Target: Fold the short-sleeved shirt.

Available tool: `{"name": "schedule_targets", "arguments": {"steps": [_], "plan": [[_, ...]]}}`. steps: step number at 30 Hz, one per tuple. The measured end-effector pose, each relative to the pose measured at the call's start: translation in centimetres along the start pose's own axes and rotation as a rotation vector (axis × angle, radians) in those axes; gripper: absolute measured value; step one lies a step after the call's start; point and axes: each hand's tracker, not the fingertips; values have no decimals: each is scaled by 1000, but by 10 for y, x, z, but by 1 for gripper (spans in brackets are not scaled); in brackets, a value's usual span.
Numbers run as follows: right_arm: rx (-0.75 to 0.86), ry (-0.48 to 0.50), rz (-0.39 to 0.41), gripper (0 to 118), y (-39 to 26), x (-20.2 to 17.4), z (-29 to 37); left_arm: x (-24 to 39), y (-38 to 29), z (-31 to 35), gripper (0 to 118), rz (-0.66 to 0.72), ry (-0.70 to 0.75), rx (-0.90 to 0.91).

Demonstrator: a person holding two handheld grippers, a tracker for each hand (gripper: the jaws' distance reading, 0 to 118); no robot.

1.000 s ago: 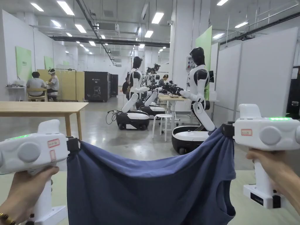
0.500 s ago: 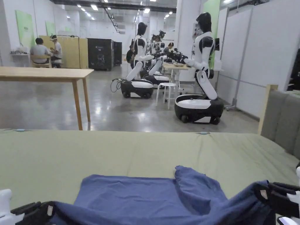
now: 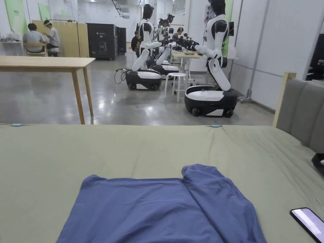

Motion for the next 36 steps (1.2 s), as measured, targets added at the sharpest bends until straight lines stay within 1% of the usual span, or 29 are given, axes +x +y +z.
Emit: {"name": "schedule_targets", "arguments": {"steps": [3, 4, 5, 6, 7, 8, 9, 10, 11, 12, 14, 16, 17, 18, 19, 20, 21, 22, 23, 24, 25, 28, 29, 30, 31, 32, 33, 34, 36], "plan": [[5, 17, -24, 4, -4, 3, -1, -9, -7, -6, 2, 4, 12, -10], [7, 19, -26, 9, -3, 3, 0, -8, -9, -6, 6, 8, 13, -7], [11, 21, -29, 35, -3, 5, 1, -7, -10, -6, 23, 12, 11, -2], [25, 38, -30, 73, -4, 7, 3, -6, -9, -5, 54, 15, 6, 1], [61, 48, -23, 110, -7, 6, 9, -7, -8, -3, 95, 21, 1, 2], [68, 47, -37, 110, -9, 8, 13, -7, -6, -1, 105, 33, 3, 13], [72, 53, -52, 117, -10, 10, 19, -6, -7, 4, 113, 41, 0, 19], [130, 43, -88, 118, -13, 10, 35, -6, -5, 10, 118, 46, -6, 23], [173, 61, -121, 110, -8, 9, 49, -5, 3, 22, 116, 46, -21, 101], [203, 56, -150, 110, -8, 7, 65, -2, 4, 35, 116, 66, -23, 112], [307, 43, -169, 112, -17, -2, 102, 6, 8, 65, 116, 72, -2, 145], [400, 20, -224, 112, -37, -18, 138, 18, 4, 97, 115, 83, -38, 226], [440, 34, -237, 106, -43, -25, 148, 23, -1, 108, 108, 84, -54, 264], [490, 49, -258, 93, -48, -32, 158, 29, -6, 120, 96, 85, -72, 301], [514, 71, -271, 67, -50, -38, 164, 34, -10, 130, 75, 76, -78, 326], [537, 71, -281, 16, -52, -44, 167, 37, -14, 136, 25, 68, -68, 339], [541, 54, -282, 0, -53, -52, 167, 50, -18, 139, 0, 69, -55, 318], [581, 5, -291, 0, -54, -53, 166, 51, -22, 138, 0, 66, -21, 305], [575, 41, -291, 0, -54, -50, 163, 49, -25, 139, 0, 65, 23, 322], [580, 79, -294, 0, -51, -48, 162, 52, -25, 135, 0, 62, 9, 305], [577, 93, -293, 0, -47, -46, 160, 56, -26, 132, 0, 58, 0, 285], [573, 90, -264, 0, -39, -53, 158, 52, -15, 115, 0, 39, 6, 252], [574, 90, -260, 0, -37, -54, 158, 48, -14, 109, 12, 16, 21, 238], [574, 97, -255, 0, -35, -55, 158, 45, -8, 99, 44, -16, 42, 214], [569, 109, -252, 0, -32, -56, 158, 41, -2, 88, 92, -43, 73, 183], [568, 115, -250, 0, -32, -57, 158, 37, 1, 77, 118, -59, 101, 157], [565, 119, -249, 0, -31, -59, 157, 31, 1, 60, 116, -70, 118, 110], [563, 127, -250, 0, -31, -59, 155, 26, -3, 47, 116, -90, 93, 78], [557, 136, -250, 0, -32, -59, 153, 19, -5, 22, 116, -82, 114, 40]]}}
